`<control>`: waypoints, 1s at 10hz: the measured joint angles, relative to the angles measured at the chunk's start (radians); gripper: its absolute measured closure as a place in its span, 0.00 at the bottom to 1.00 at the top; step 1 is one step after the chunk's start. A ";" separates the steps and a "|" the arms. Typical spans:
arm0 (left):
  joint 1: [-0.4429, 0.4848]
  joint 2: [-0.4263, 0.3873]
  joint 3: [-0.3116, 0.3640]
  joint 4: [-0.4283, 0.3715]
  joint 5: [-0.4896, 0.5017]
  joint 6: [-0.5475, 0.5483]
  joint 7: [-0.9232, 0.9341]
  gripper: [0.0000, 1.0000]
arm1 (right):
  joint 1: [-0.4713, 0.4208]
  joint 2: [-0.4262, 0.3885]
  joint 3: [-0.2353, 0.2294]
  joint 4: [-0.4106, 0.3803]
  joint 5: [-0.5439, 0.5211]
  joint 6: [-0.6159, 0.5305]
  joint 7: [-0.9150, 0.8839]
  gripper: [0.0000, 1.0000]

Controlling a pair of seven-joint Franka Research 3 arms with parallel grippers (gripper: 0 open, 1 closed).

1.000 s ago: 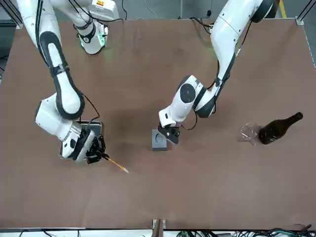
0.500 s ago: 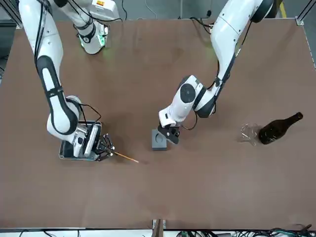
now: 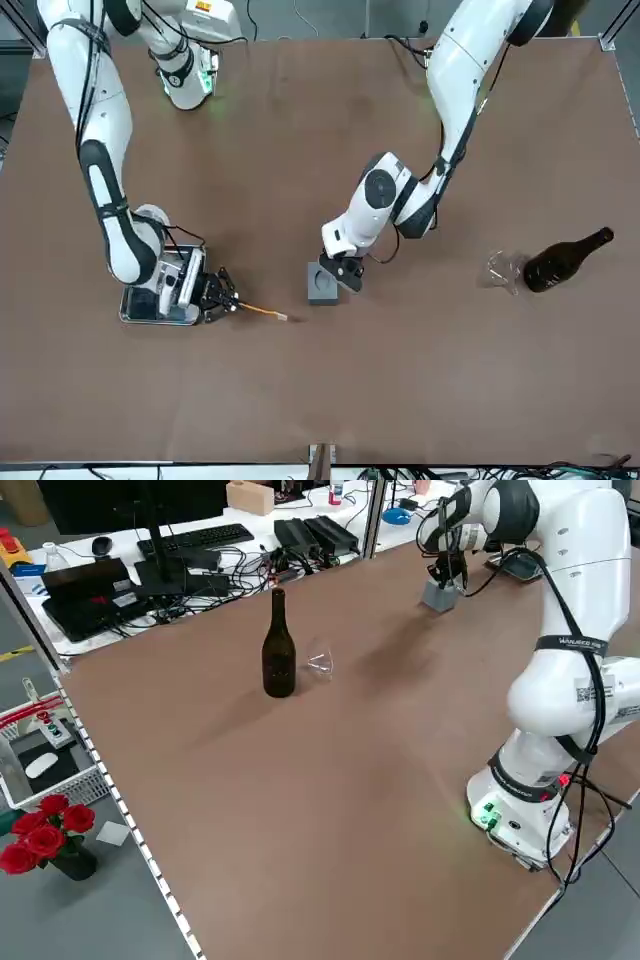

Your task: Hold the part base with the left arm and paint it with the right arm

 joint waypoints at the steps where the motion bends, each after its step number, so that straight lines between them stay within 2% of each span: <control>1: 0.000 0.000 0.000 0.000 0.000 0.000 0.000 0.99 | 0.007 0.013 0.001 0.007 0.010 0.000 -0.003 0.96; 5: 0.000 0.000 0.000 0.000 0.000 0.000 0.000 0.99 | 0.020 0.054 0.002 0.024 0.015 0.003 -0.024 0.96; 8: 0.000 0.000 0.000 0.000 0.000 0.000 0.000 0.99 | 0.032 0.066 0.046 0.025 0.039 0.069 -0.027 0.96; 10: 0.000 0.000 0.000 0.000 0.000 0.000 0.000 0.99 | 0.040 0.067 0.052 0.024 0.039 0.076 -0.035 0.96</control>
